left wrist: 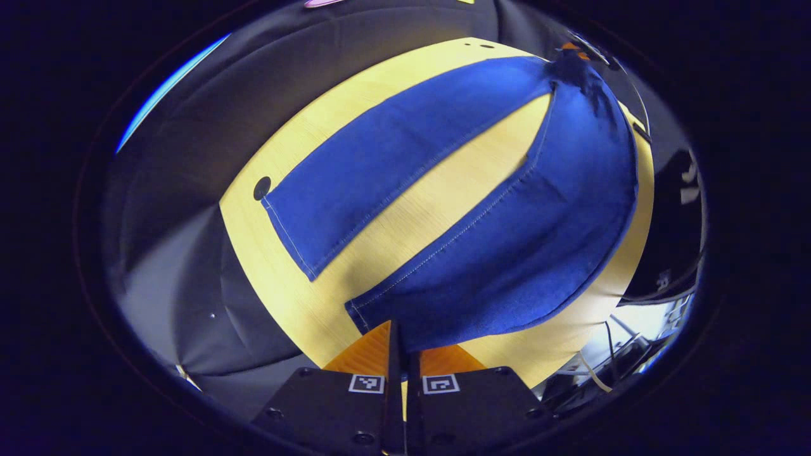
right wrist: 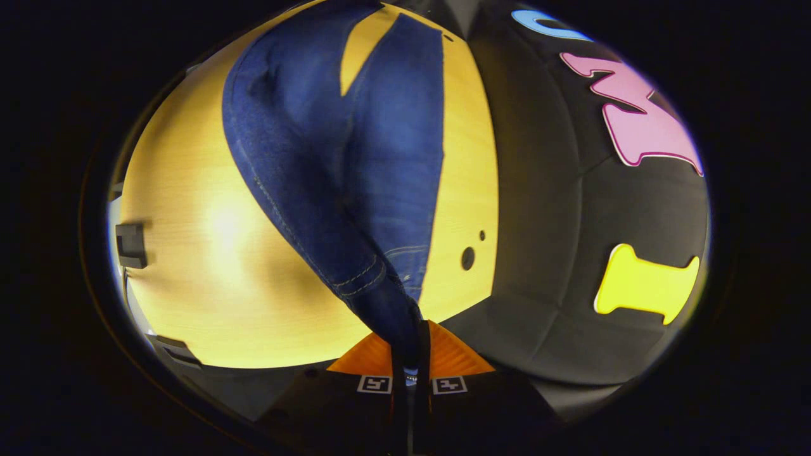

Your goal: Grasp the waist and the cuffs of the jeans and fold them to make the two legs overlap; first hold the waist and fold one-third of the jeans toward the cuffs, then hold the cuffs and fold the remaining one-third in the same direction to finish folding.

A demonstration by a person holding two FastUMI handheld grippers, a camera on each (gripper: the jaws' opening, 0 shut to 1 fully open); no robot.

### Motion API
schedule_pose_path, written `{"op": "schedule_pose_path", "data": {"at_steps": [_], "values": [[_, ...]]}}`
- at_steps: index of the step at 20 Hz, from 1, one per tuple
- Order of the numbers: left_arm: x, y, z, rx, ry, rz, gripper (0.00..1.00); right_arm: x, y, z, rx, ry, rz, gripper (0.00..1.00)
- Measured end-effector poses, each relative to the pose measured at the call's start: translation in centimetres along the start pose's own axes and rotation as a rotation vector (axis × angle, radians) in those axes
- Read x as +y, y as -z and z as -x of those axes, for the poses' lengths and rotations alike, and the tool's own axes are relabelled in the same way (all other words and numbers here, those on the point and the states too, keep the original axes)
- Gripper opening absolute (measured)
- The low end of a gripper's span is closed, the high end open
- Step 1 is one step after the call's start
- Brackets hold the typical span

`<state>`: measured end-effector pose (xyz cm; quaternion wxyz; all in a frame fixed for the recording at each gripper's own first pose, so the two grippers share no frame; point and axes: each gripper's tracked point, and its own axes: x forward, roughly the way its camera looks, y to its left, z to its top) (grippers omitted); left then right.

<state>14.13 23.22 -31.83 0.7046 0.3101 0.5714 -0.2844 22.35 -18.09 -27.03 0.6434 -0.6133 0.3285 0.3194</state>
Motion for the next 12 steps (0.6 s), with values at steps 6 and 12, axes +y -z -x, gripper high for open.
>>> {"op": "schedule_pose_path", "data": {"at_steps": [6,12], "values": [[11.4,-8.5,-5.0,-0.072,0.002,0.249,0.08,-6.5,1.6,-7.3,0.071,-0.06,-0.473,0.08],[18.9,-13.6,-11.1,-0.138,-0.098,0.522,0.11,-8.8,2.6,-13.3,0.168,-0.1,-0.904,0.08]]}}
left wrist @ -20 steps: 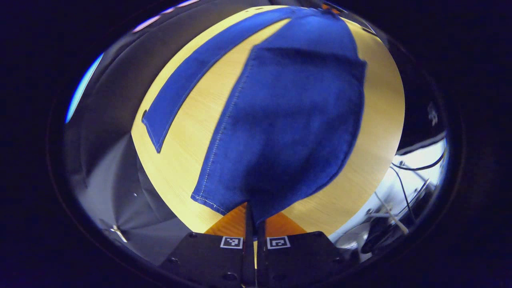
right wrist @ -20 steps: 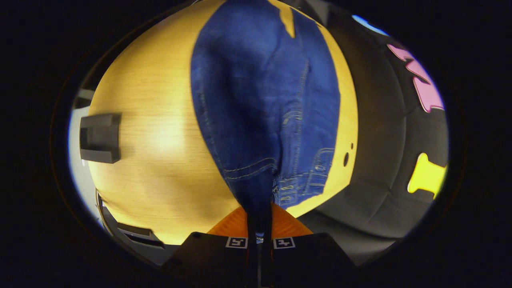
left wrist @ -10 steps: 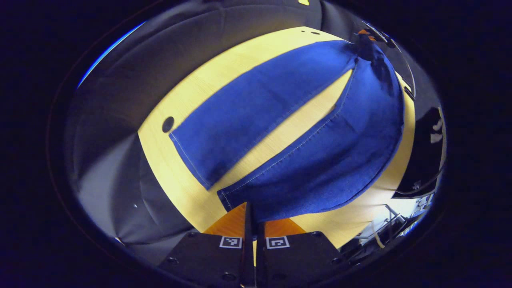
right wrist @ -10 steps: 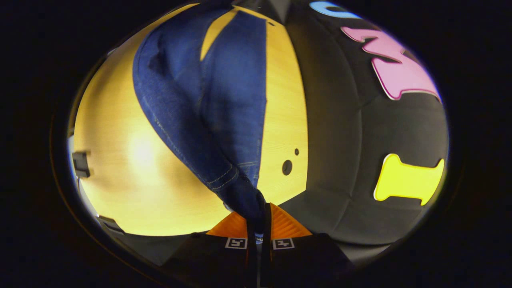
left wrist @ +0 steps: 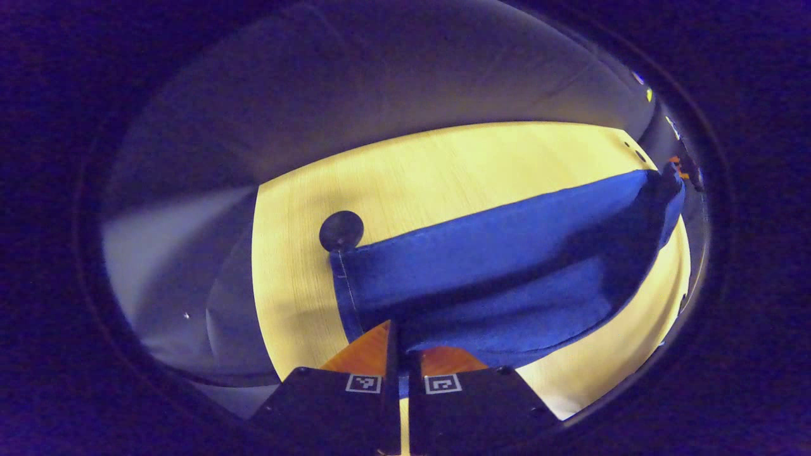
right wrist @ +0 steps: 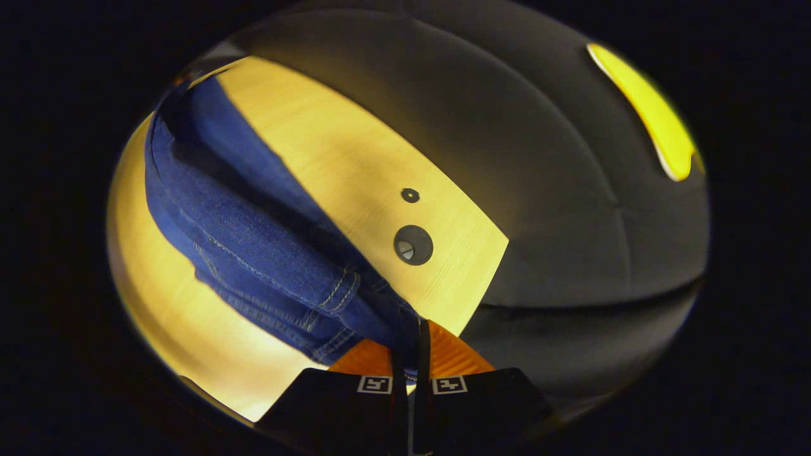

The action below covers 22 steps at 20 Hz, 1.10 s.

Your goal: Grasp the waist and the cuffs of the jeans and fold them to make the two legs overlap; first hold the waist and fold one-third of the jeans toward the cuffs, then hold the cuffs and fold the remaining one-third in the same direction to finish folding.

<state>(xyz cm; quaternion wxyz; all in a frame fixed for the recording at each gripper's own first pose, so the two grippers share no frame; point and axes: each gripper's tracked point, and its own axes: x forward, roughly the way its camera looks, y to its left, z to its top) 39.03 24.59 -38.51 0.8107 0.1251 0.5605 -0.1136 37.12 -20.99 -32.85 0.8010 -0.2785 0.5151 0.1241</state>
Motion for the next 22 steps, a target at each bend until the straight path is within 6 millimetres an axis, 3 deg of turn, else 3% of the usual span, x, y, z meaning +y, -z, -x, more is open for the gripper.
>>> {"op": "schedule_pose_path", "data": {"at_steps": [1,3,4,6,9,10,13,16,19,22], "values": [[0.3,0.2,-0.8,0.005,-0.017,0.004,0.11,-0.3,-0.3,-0.3,0.011,-0.009,-0.059,0.08],[-0.7,0.1,-1.8,-0.014,-0.004,0.021,0.23,-0.8,0.0,0.7,0.056,0.003,-0.145,0.09],[-0.8,-0.2,-1.6,-0.037,-0.001,0.039,0.48,-0.5,-0.1,1.2,0.046,-0.013,-0.18,0.16],[-1.0,-0.7,-1.4,-0.103,-0.019,0.059,1.0,0.3,-0.1,2.4,-0.002,-0.016,-0.237,0.51],[-0.7,-1.5,1.0,-0.252,-0.099,0.076,0.99,2.5,0.3,3.0,-0.092,-0.05,-0.384,1.0],[-0.9,-2.0,2.4,-0.313,-0.128,0.092,0.98,2.6,0.0,3.5,-0.142,-0.038,-0.443,0.96],[-2.3,-3.0,7.1,-0.504,-0.197,0.145,0.98,1.7,-0.5,6.7,-0.318,0.033,-0.645,0.99],[-5.2,-3.0,11.3,-0.65,-0.233,0.174,0.99,-1.3,0.0,11.5,-0.483,0.197,-0.794,0.98],[-10.1,-2.6,15.4,-0.758,-0.194,0.204,0.99,-2.1,1.7,15.2,-0.563,0.337,-0.845,0.97],[-14.9,-2.7,19.4,-0.848,-0.142,0.247,0.98,-1.3,3.0,14.7,-0.564,0.333,-0.962,0.96]]}}
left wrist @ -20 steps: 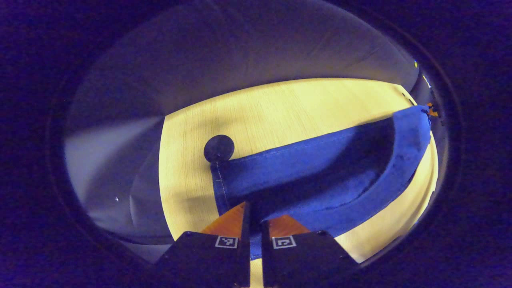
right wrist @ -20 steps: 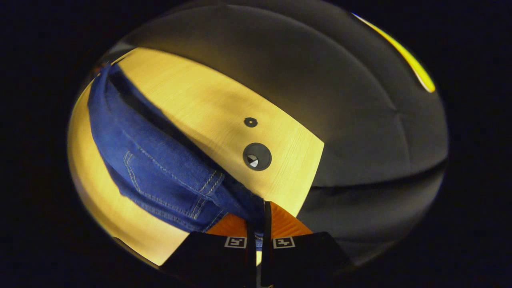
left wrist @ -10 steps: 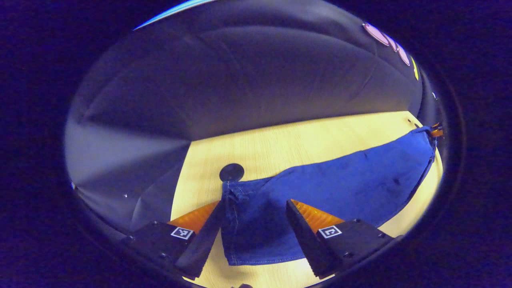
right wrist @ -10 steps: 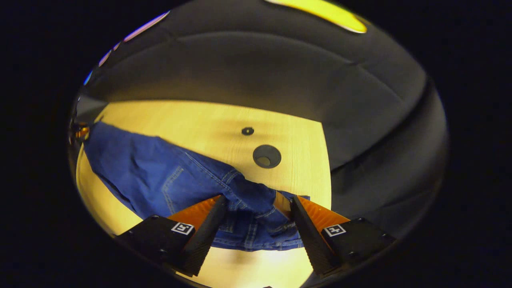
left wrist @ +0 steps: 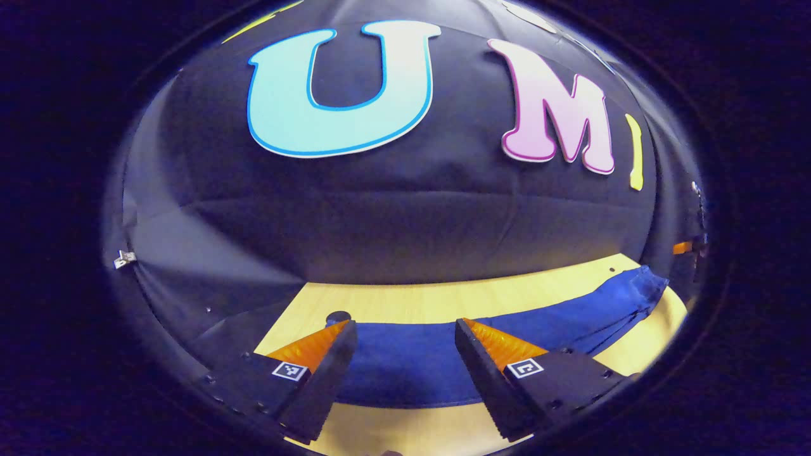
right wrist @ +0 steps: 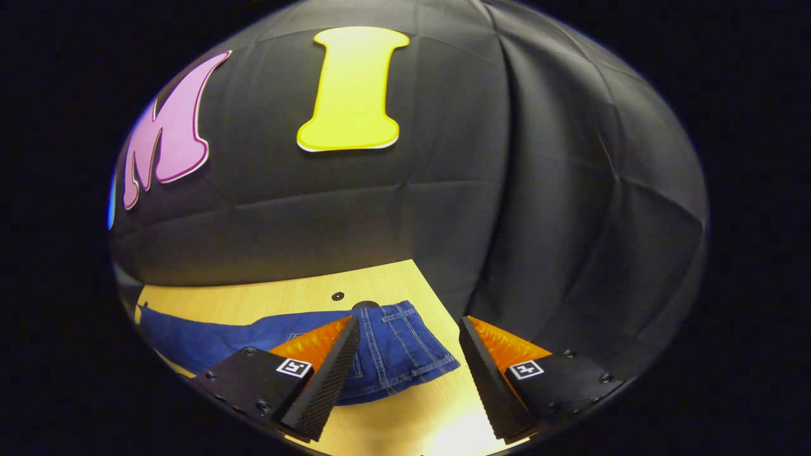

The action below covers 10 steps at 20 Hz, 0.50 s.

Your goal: Grasp the waist and the cuffs of the jeans and fold them to make the two legs overlap; first hold the waist and fold one-third of the jeans toward the cuffs, then hold the cuffs and fold the remaining one-third in the same direction to finish folding.

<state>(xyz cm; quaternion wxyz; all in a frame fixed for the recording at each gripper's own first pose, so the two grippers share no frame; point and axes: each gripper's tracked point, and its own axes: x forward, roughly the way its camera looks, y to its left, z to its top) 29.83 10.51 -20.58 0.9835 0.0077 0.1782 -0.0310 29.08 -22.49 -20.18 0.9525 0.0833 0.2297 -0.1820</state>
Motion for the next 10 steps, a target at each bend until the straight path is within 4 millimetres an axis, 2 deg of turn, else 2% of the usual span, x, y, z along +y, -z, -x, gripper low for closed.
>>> {"op": "schedule_pose_path", "data": {"at_steps": [3,6,8,10], "values": [[-3.1,-2.0,3.3,-0.06,0.011,0.055,0.98,-0.4,3.0,-1.4,0.04,0.036,-0.128,0.97],[-5.8,-2.2,5.4,-0.067,0.034,0.068,0.98,-2.4,5.7,-3.0,0.106,0.097,-0.229,0.98],[-7.8,-1.8,6.1,-0.06,0.076,0.102,0.98,-4.3,6.8,-4.7,0.111,0.159,-0.25,0.99],[-8.8,-1.1,6.4,-0.041,0.103,0.15,0.96,-5.0,8.0,-5.8,0.137,0.188,-0.27,0.98]]}}
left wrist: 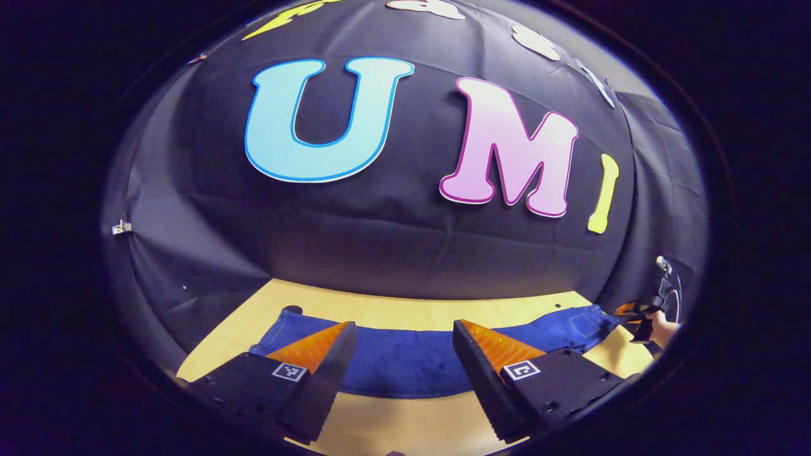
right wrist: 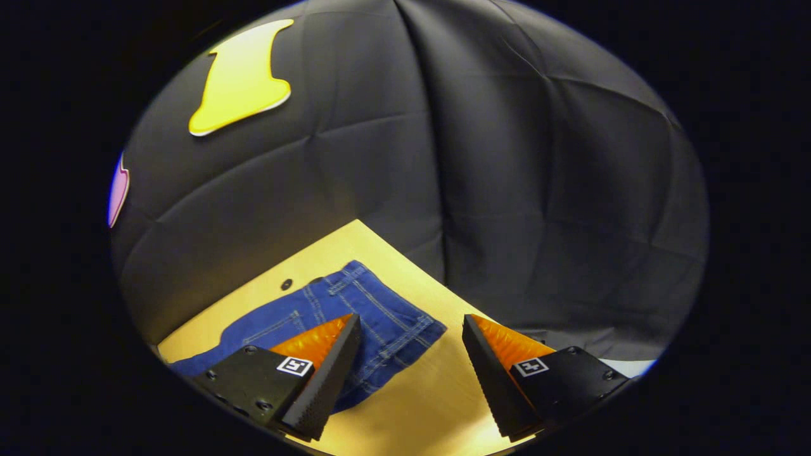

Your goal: Grasp the waist and the cuffs of the jeans and fold them to make the two legs overlap; first hold the waist and fold one-third of the jeans toward the cuffs, then hold the cuffs and fold the remaining one-third in the same direction to finish folding.

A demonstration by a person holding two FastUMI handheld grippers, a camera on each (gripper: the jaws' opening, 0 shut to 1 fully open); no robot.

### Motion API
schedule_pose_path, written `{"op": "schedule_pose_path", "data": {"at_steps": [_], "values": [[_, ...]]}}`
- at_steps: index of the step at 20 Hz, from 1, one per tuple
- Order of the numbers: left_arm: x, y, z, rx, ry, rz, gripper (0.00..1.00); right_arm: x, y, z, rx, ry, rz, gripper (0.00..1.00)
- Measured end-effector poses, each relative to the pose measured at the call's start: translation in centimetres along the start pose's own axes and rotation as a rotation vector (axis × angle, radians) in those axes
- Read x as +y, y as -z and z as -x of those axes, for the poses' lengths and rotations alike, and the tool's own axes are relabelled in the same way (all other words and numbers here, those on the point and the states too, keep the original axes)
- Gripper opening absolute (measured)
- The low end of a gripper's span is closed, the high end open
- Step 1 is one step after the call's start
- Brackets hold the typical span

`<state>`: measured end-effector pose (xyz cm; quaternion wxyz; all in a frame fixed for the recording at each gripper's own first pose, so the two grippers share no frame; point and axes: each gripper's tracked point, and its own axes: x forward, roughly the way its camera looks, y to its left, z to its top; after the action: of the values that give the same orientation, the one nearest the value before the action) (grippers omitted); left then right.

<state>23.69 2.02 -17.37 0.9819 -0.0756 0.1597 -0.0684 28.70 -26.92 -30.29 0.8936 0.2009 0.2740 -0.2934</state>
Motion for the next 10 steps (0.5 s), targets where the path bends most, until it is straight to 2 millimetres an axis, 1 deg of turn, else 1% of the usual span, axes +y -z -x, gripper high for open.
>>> {"op": "schedule_pose_path", "data": {"at_steps": [1,3,5,6,7,8,9,10], "values": [[-0.3,0.5,-0.2,0.014,0.005,0.012,0.96,0.2,0.8,-0.7,0.027,0.003,-0.025,0.99],[-0.4,1.2,-0.6,0.037,0.0,0.018,0.96,0.1,2.2,-1.7,0.073,0.01,-0.063,0.99],[-0.9,1.7,-1.2,0.055,0.009,0.02,0.97,0.2,2.2,-1.7,0.071,0.012,-0.066,0.99],[-1.1,1.9,-1.4,0.061,0.015,0.015,0.97,0.1,1.6,-1.9,0.044,0.017,-0.058,0.99],[-1.4,2.1,-1.8,0.067,0.021,0.008,0.96,0.4,1.8,-1.9,0.039,0.012,-0.05,0.99],[-1.7,2.1,-1.9,0.072,0.026,0.0,0.97,0.7,1.8,-2.0,0.026,0.014,-0.038,1.0],[-2.1,2.3,-2.1,0.075,0.032,-0.007,0.96,1.2,2.1,-2.1,0.031,0.001,-0.031,0.81],[-2.4,2.2,-2.2,0.077,0.041,-0.01,0.97,1.7,2.8,-2.6,0.035,-0.001,-0.03,0.71]]}}
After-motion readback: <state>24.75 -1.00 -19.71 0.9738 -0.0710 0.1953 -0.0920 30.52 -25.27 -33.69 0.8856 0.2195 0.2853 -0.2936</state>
